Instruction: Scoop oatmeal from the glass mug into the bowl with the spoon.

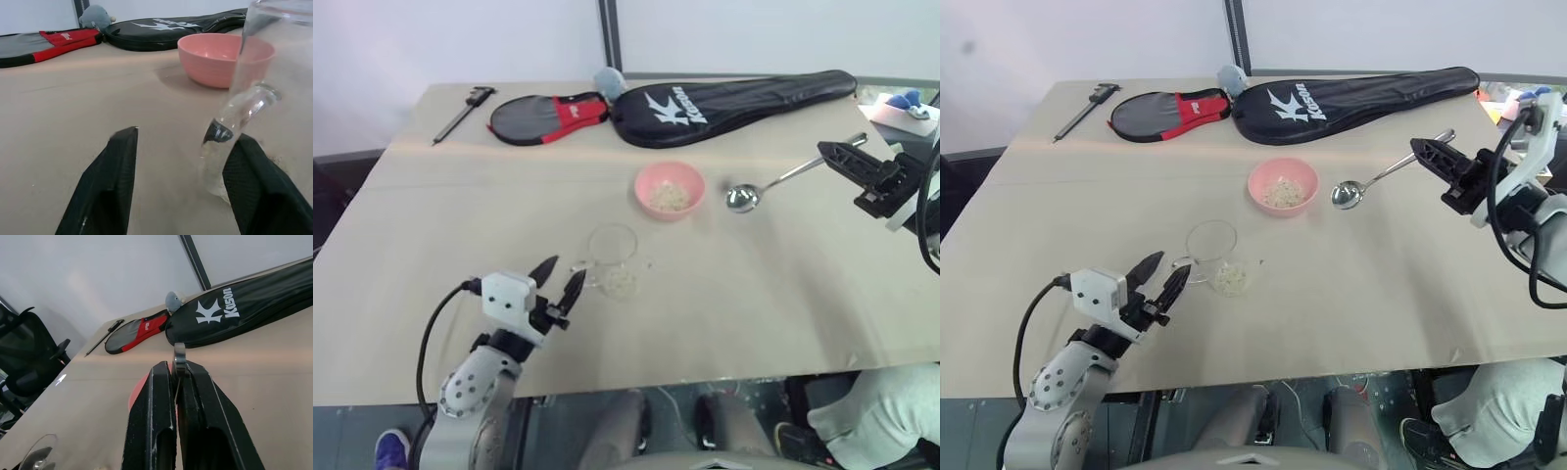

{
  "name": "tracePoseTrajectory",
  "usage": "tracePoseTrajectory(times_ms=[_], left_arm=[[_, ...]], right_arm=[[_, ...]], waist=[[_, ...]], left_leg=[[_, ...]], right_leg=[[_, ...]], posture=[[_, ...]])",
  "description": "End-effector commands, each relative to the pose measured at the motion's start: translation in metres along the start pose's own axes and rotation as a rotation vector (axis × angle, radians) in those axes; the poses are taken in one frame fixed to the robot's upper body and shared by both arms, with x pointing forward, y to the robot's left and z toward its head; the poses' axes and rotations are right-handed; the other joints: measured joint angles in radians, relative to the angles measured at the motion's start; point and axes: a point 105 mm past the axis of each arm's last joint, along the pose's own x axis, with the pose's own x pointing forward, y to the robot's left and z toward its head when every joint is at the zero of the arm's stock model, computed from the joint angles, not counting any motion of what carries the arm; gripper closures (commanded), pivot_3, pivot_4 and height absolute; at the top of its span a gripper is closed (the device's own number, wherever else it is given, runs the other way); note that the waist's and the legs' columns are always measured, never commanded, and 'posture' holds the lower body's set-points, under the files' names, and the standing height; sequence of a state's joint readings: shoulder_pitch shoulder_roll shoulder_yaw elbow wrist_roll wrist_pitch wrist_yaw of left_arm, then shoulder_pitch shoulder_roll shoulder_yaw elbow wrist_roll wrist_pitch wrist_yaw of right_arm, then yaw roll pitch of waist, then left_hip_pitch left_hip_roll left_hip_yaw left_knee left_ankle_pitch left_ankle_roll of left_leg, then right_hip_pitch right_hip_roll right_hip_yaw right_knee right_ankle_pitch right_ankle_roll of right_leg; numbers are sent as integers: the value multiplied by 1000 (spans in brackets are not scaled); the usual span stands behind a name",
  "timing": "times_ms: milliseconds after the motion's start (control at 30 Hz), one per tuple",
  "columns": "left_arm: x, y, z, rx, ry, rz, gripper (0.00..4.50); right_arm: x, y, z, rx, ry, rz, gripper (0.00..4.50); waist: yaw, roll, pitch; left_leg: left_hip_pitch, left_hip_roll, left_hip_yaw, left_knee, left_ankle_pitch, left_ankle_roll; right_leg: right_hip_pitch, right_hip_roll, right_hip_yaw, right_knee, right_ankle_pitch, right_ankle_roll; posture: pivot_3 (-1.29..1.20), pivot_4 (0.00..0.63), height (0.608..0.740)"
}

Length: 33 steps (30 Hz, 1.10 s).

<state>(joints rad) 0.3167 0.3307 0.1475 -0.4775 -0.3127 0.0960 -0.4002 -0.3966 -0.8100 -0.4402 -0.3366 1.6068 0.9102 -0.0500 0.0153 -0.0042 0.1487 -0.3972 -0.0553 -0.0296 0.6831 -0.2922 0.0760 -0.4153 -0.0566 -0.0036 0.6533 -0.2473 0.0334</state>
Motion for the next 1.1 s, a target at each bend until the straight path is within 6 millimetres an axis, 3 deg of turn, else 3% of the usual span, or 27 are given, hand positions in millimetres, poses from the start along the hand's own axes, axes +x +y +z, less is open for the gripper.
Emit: tracePoseTrajectory(times_ms=[33,267,700,800,933,1100], left_arm=[[0,2,1,27,-31,1,1673],[10,5,-7,12,-49,2,1673],[31,8,7,24,-98,-44,1673],[33,8,12,28,-106,-47,2474],[34,6,16,23,-112,-51,4311],[37,7,24,8,-129,-35,4421]], right_arm=[[-2,10,12,-36,-46,30,4500],[-3,10,11,-36,-47,26,4500],[-5,11,11,-43,-54,16,4500],[-6,11,10,-40,-55,13,4500],[-6,11,9,-38,-55,11,4500],[-5,14,8,-39,-54,21,4500]], waist=[[0,0,0],[0,0,0],[0,0,0],[1,0,0],[0,0,0],[0,0,0]], left_leg=[[0,0,0,0,0,0],[0,0,0,0,-2,3],[0,0,0,0,0,0],[0,0,0,0,0,0],[0,0,0,0,0,0],[0,0,0,0,0,0]], right_leg=[[0,0,0,0,0,0],[0,0,0,0,0,0],[0,0,0,0,0,0],[0,0,0,0,0,0],[0,0,0,0,0,0],[0,0,0,1,0,0]], posture=[[0,150,740],[0,150,740],[0,150,740],[0,150,740],[0,150,740],[0,150,740]])
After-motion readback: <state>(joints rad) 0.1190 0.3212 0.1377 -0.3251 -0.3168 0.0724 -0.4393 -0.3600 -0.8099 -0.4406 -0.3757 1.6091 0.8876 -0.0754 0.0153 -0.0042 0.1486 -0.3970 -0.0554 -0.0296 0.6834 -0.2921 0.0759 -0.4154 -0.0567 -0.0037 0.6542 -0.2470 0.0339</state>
